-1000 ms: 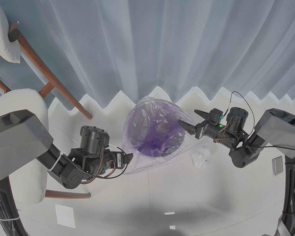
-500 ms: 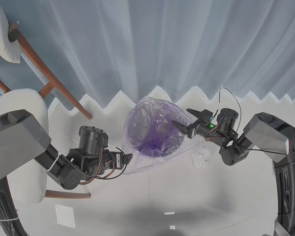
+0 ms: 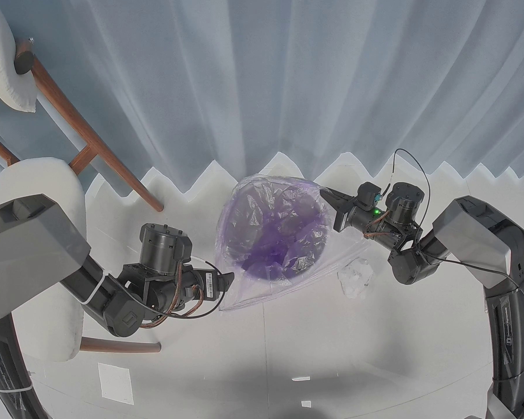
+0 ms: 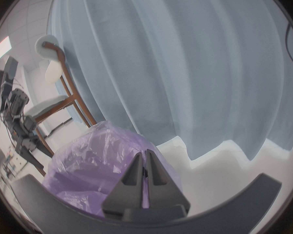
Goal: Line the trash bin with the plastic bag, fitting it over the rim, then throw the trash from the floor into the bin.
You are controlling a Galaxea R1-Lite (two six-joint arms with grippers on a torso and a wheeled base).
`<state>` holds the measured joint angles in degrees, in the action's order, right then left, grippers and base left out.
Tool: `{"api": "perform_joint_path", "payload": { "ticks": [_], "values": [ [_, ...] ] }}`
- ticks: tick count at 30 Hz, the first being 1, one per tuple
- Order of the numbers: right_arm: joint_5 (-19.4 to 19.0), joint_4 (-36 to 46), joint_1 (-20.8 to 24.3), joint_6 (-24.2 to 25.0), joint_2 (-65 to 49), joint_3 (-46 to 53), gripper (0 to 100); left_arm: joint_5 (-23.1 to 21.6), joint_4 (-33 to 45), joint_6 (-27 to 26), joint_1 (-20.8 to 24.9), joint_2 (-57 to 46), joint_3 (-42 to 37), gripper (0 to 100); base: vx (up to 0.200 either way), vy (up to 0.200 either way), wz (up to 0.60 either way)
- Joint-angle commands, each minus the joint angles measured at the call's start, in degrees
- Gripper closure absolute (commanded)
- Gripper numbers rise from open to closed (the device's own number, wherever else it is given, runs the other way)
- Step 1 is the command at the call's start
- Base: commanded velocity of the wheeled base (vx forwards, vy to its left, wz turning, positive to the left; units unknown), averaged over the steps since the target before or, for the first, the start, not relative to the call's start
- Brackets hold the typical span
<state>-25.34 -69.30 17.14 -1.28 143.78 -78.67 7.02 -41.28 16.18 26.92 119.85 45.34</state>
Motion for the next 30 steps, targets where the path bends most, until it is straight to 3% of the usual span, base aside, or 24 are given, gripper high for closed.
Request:
{"api": "perform_joint_path", "payload": {
  "ticks": [1, 5, 11, 12, 14, 18, 22, 30],
  "values": [
    [2.49, 1.89, -0.62, 5.85, -0.6, -2.19, 100, 0.01, -0.03, -0.01, -0.02, 0.04, 0.01, 0, 0.0, 0.0, 0.0],
    [6.01, 7.6, -0.62, 18.86, -1.57, -4.21, 100, 0.01, -0.03, -0.01, -0.02, 0.04, 0.01, 0, 0.0, 0.0, 0.0],
    [8.12, 16.83, -0.97, 36.26, 0.01, -10.28, 100, 0.01, -0.03, -0.01, -0.11, 0.04, 0.01, 0, 0.0, 0.0, 0.0],
    [8.12, 16.83, -0.97, 36.26, 0.01, -10.28, 100, 0.01, -0.03, -0.01, -0.11, 0.04, 0.01, 0, 0.0, 0.0, 0.0],
    [9.0, 22.63, -1.06, 43.2, 0.98, -14.59, 100, 0.1, -0.03, -0.01, -0.11, -0.05, 0.01, 0, 0.0, 0.0, 0.0],
    [9.35, 30.72, -1.06, 51.29, 1.16, -18.45, 100, 0.1, -0.03, -0.01, -0.11, -0.05, -0.07, 0, 0.0, 0.0, 0.0],
    [9.79, 34.67, -1.06, 53.14, 3.7, -20.56, 100, 0.1, -0.12, 0.08, -0.11, -0.05, -0.34, 0, 0.0, 0.0, 0.0],
    [11.28, 34.41, -0.79, 53.14, 5.73, -21.44, 100, 0.1, -0.12, 0.08, -0.29, -0.14, -1.13, 0, 0.0, 0.0, 0.0]
  ]
}}
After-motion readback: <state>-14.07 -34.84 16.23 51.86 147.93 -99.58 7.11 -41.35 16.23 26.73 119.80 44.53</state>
